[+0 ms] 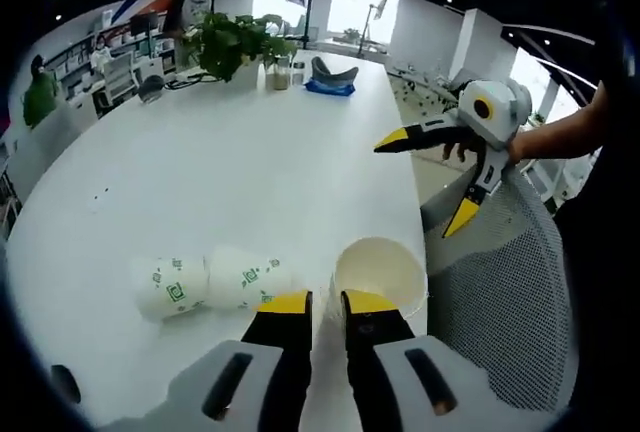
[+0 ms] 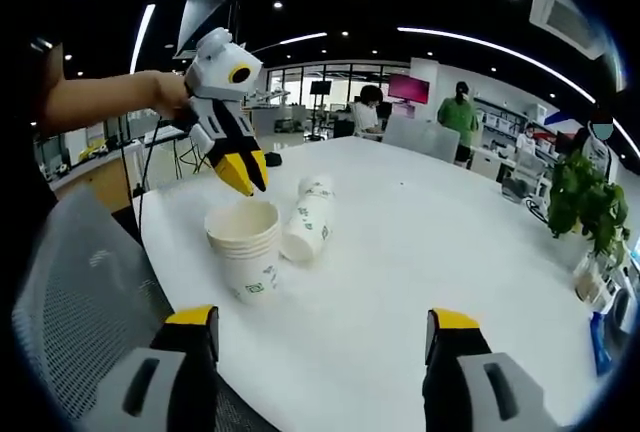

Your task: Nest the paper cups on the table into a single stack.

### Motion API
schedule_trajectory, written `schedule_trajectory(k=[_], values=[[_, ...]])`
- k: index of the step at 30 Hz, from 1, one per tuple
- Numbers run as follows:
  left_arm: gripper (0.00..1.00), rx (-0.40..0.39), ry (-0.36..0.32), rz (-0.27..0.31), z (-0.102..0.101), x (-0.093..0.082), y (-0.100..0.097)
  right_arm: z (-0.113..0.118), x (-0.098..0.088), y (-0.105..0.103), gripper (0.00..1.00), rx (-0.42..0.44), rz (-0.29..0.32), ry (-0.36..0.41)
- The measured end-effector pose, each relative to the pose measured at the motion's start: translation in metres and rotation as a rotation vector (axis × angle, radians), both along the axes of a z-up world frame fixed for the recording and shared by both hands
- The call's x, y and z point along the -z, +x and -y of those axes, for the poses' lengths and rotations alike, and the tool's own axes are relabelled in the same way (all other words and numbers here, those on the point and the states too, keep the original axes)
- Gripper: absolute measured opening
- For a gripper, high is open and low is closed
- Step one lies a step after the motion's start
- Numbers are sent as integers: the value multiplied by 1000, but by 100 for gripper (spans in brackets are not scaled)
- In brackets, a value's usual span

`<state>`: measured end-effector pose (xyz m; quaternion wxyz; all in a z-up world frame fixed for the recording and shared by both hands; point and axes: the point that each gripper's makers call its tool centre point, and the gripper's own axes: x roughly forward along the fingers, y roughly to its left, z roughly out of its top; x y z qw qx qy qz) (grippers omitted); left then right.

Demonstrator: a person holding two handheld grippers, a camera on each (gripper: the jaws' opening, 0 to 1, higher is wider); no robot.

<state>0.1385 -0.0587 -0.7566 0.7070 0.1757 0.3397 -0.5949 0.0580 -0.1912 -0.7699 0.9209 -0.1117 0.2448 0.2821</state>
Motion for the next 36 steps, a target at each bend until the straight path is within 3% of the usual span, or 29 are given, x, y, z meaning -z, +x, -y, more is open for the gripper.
schedule_trajectory(k=[8,10,14,22,29,32,34,36], values=[[14,-12,9,25,7,-4,14,0,-2,1,87,9,7,14],[14,-16,13,32,3,2,28,0,-3,1,87,11,8,24],[16,-23,24,37,5,5,38,-1,-5,1,88,12,11,34],[19,-37,27,17,9,8,48,-2,-4,1,88,13,4,30],[23,-74,17,12,9,18,71,-1,-3,1,88,18,2,28],[23,-97,6,-2,15,15,70,1,-2,2,88,20,1,27],[23,-103,-9,-19,12,23,80,1,-2,2,88,21,2,27],[22,-113,-33,-48,19,20,74,1,-3,2,88,24,2,28]])
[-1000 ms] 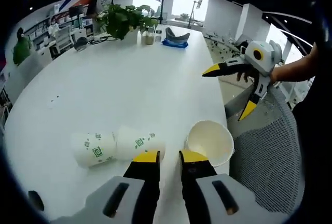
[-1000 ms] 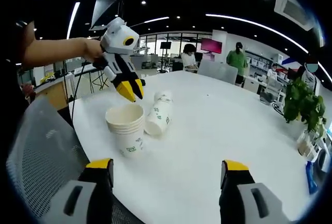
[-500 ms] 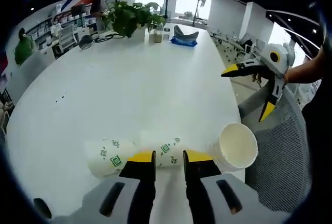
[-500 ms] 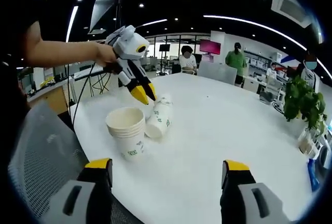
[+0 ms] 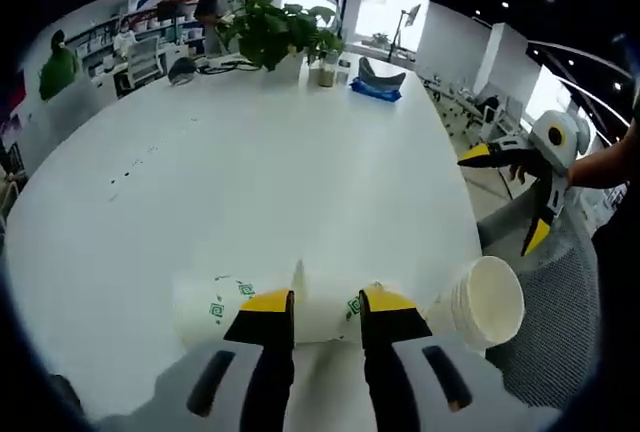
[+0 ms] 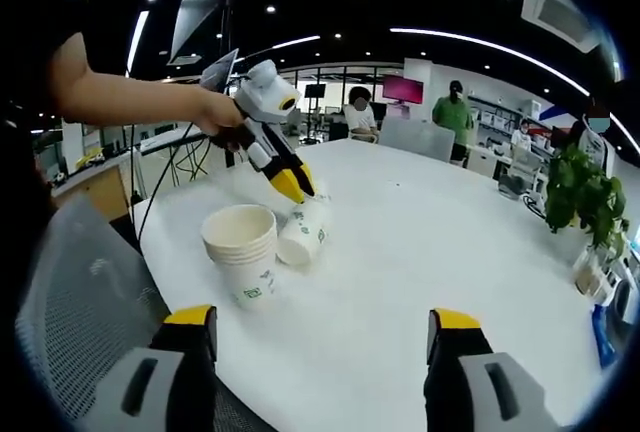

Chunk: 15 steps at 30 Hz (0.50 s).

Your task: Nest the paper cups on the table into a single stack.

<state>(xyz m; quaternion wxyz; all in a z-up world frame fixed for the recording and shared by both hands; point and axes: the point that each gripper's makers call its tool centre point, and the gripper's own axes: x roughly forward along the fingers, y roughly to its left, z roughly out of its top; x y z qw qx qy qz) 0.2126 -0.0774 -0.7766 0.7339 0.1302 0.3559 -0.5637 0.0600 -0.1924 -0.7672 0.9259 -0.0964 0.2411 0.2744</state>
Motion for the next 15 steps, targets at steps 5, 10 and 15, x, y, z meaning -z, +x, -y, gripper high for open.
schedule_trajectory(k=[5,10,15], values=[[20,3,14,-16,0,7,0,0,0,0,87,2,2,0],[17,19,46,-34,-2,15,-7,1,0,0,87,1,1,-1],[15,-28,19,-81,-6,19,-10,2,2,1,86,-2,-2,-9]])
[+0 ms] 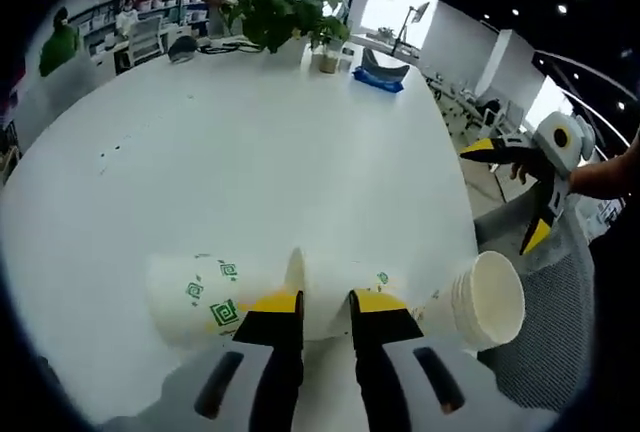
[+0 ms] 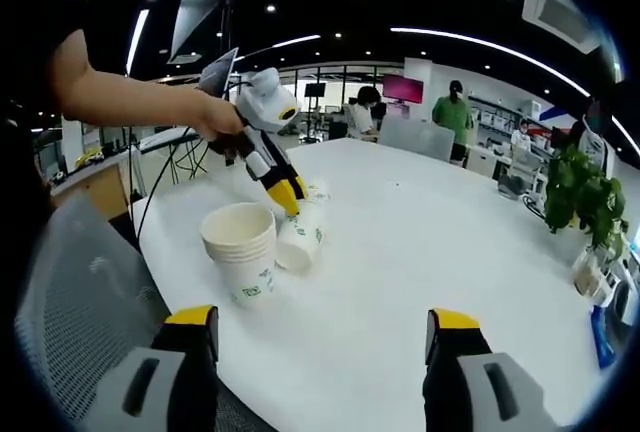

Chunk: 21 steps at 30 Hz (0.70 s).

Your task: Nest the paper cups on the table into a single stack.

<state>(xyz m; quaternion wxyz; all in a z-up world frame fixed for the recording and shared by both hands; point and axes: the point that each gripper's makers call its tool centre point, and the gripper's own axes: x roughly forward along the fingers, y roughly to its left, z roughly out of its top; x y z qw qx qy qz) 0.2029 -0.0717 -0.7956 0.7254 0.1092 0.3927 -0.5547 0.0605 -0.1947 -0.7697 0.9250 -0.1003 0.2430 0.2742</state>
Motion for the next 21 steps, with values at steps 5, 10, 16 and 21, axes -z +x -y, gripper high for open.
schedule_trajectory(k=[5,10,16,21], values=[[14,-4,-2,-27,-3,2,-12,-2,-1,0,86,-5,2,1],[4,18,-18,-67,-3,3,-22,-1,1,-1,86,-8,0,-5],[0,42,-30,-85,1,3,-34,0,2,-1,86,-7,-2,-15],[0,57,-56,-84,4,1,-34,0,2,-1,85,-7,-5,-27]])
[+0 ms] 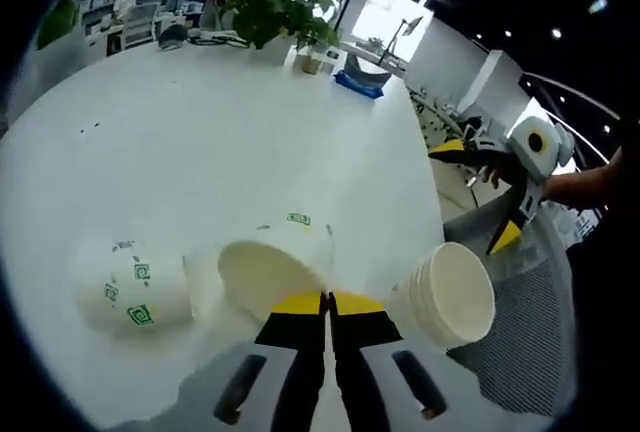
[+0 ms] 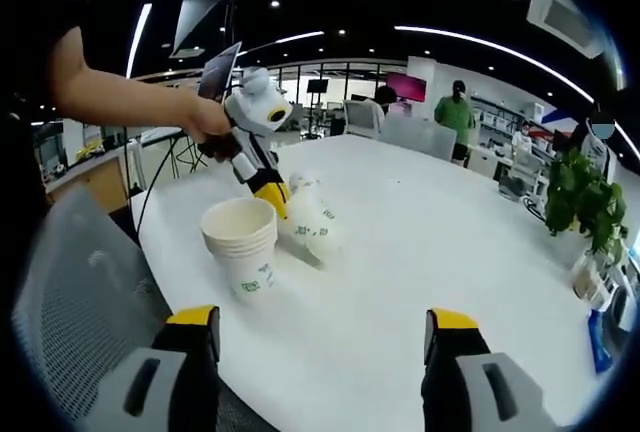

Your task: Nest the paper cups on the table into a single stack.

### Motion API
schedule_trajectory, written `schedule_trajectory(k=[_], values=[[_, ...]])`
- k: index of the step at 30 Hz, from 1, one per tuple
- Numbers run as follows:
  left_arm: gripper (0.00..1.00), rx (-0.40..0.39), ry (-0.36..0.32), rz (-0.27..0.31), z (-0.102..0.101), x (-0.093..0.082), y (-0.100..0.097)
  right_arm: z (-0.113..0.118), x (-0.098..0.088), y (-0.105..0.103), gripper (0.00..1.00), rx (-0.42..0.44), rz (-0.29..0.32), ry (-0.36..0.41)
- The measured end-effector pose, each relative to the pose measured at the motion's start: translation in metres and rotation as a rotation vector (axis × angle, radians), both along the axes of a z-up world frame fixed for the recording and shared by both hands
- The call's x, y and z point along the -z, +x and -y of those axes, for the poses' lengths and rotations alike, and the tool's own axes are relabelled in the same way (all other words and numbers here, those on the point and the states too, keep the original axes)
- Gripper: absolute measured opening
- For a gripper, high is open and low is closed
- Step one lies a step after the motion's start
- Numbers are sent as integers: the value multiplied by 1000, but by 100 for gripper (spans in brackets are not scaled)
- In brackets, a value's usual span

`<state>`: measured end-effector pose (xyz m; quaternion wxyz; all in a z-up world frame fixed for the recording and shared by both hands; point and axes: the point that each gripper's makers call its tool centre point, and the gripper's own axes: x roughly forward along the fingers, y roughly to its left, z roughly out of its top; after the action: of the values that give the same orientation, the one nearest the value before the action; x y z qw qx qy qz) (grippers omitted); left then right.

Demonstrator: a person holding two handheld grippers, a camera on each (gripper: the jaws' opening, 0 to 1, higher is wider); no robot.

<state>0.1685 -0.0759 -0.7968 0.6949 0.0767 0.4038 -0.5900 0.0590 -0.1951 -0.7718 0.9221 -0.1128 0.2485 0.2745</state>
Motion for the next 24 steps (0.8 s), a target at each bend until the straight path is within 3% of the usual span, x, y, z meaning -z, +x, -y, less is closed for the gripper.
schedule_trajectory(k=[10,24], values=[[0,-4,-15,14,1,-3,2,-1,-2,0,85,4,3,2],[0,-7,-52,76,-1,-32,-2,-1,-3,0,85,1,6,4]])
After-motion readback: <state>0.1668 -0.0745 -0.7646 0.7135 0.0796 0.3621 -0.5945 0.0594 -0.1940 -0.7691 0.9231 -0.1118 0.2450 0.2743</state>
